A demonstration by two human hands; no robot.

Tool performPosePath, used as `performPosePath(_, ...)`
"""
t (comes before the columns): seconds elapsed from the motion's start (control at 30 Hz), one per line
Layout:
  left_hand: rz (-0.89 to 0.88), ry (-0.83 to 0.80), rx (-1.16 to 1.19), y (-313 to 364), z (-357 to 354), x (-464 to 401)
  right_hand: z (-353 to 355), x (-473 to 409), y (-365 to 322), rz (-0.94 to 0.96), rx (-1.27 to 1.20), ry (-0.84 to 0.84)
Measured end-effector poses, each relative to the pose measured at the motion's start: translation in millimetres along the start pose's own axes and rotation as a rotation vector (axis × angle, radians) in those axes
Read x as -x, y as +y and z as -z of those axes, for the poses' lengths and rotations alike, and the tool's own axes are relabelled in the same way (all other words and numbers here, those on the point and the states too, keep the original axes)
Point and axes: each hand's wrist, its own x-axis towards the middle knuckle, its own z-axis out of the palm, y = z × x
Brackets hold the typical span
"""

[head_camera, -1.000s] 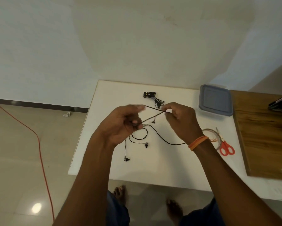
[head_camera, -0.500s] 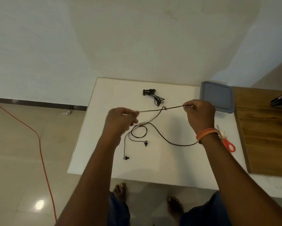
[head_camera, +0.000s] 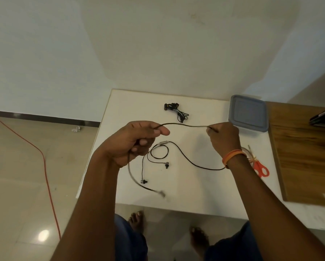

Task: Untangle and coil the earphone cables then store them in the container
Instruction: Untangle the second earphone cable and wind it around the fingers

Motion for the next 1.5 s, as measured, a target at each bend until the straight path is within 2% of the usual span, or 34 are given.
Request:
performPosePath(0.13,-0.034,0.073,-0.22,-7,-11,-9,-6,9,-17,0.039,-0.017,-0.166)
performPosePath(0.23,-0.026,0.184,-0.367,-15,-24,-18,3,18,-34,0.132,-0.022,-0.165)
performPosePath(0.3,-0.033,0.195,-0.378,-17,-29,-21,11,26,-48,0.256,-0.25,-0.197)
performPosePath(0.37,-0.055,0.171,-0.375,-16,-32,-22,13,34,-58,0.347,-0.551,-0.392)
performPosePath(0.4,-0.063,0.159,-0.357,-15,-33,-23,12,37,-61,0.386,-0.615,-0.475)
performPosePath(0.47,-0.063,0.162,-0.341,-15,-32,-23,9,38,-62,0.434,-0.573,-0.499)
performPosePath(0.6,-0.006,0.172,-0.421,-16,-25,-20,11,28,-50,0.51,-0.383,-0.236)
performPosePath(0.73,0.077,0.113,-0.383,-16,-21,-17,14,19,-44,0.373,-0.465,0.019)
performPosePath(0.87,0.164,0.001,-0.353,-17,-23,-15,13,15,-42,0.377,-0.409,0.228)
performPosePath(1.0,0.243,-0.046,-0.42,-19,-20,-13,19,0,-26,0.155,-0.516,0.42)
performPosePath(1.07,0.223,-0.042,-0.413,-20,-18,-13,20,-4,-21,0.113,-0.481,0.425)
performPosePath(1.17,0.169,-0.043,-0.449,-19,-21,-15,13,0,-23,0.161,-0.372,0.317)
performPosePath(1.27,0.168,-0.017,-0.464,-18,-23,-16,0,6,-24,0.132,-0.242,0.125)
performPosePath(1.33,0.131,-0.005,-0.421,-19,-24,-18,-2,10,-29,0.167,-0.296,-0.027)
performPosePath(1.43,0.081,-0.007,-0.394,-18,-24,-18,5,21,-45,0.275,-0.493,-0.345)
performPosePath(1.5,0.06,-0.015,-0.404,-20,-22,-18,4,27,-52,0.347,-0.469,-0.452)
